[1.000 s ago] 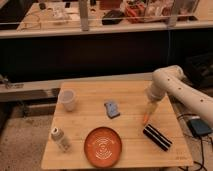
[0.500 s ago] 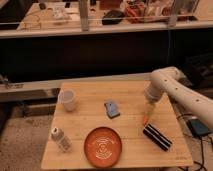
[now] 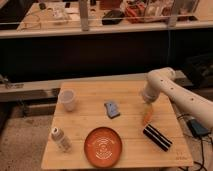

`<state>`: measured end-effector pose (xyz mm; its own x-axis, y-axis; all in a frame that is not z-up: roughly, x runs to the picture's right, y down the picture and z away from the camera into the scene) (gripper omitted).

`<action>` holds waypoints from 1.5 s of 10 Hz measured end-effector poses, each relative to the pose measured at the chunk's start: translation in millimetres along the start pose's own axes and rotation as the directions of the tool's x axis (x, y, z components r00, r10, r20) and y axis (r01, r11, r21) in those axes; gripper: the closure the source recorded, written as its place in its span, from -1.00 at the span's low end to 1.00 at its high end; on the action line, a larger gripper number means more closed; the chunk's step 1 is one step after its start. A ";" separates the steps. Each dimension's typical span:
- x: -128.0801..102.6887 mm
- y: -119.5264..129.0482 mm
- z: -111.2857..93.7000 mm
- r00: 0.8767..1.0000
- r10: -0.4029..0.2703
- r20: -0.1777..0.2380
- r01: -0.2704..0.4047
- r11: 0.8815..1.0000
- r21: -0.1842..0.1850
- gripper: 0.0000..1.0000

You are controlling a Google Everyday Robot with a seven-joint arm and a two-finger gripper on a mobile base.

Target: Place the pepper in the ceramic bowl

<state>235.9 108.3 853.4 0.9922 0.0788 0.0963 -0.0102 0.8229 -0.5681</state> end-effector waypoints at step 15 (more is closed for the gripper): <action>-15.1 -2.0 43.7 0.998 -0.038 0.054 0.041 0.997 -0.058 -0.60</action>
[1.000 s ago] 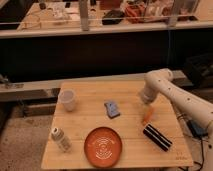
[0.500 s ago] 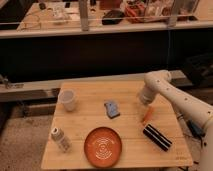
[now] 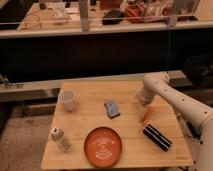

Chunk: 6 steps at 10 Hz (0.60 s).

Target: Place the pepper in the ceramic bowl

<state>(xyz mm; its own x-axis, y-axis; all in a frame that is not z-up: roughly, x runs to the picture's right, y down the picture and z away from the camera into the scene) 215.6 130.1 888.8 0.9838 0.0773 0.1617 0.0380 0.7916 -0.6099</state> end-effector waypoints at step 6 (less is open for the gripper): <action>-6.1 0.1 10.0 0.999 -0.038 0.000 0.038 0.999 -0.007 -0.60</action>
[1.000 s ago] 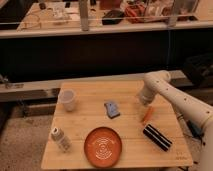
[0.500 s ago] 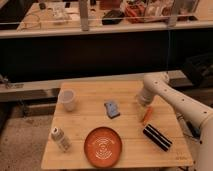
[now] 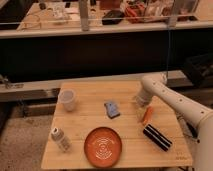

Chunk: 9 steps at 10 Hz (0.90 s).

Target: Place the pepper in the ceramic bowl

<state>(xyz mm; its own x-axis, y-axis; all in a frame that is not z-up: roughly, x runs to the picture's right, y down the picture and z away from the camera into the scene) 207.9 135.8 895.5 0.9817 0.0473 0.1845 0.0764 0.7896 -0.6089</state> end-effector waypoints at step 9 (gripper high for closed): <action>-7.7 -1.3 4.8 0.999 -0.042 -0.005 0.042 0.999 -0.001 -0.60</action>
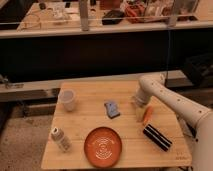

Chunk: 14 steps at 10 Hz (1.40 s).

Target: Place the pepper in the ceramic bowl

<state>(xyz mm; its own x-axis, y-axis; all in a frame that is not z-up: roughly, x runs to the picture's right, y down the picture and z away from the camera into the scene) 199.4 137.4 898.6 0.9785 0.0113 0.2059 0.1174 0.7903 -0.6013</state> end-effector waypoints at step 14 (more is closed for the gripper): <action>-5.4 -2.3 9.2 0.999 -0.043 0.009 0.043 0.999 0.007 -0.57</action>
<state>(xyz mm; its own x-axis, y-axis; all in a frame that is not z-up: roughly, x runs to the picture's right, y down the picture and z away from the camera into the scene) 192.3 141.1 906.0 0.9710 -0.0172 0.2385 0.1582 0.7942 -0.5868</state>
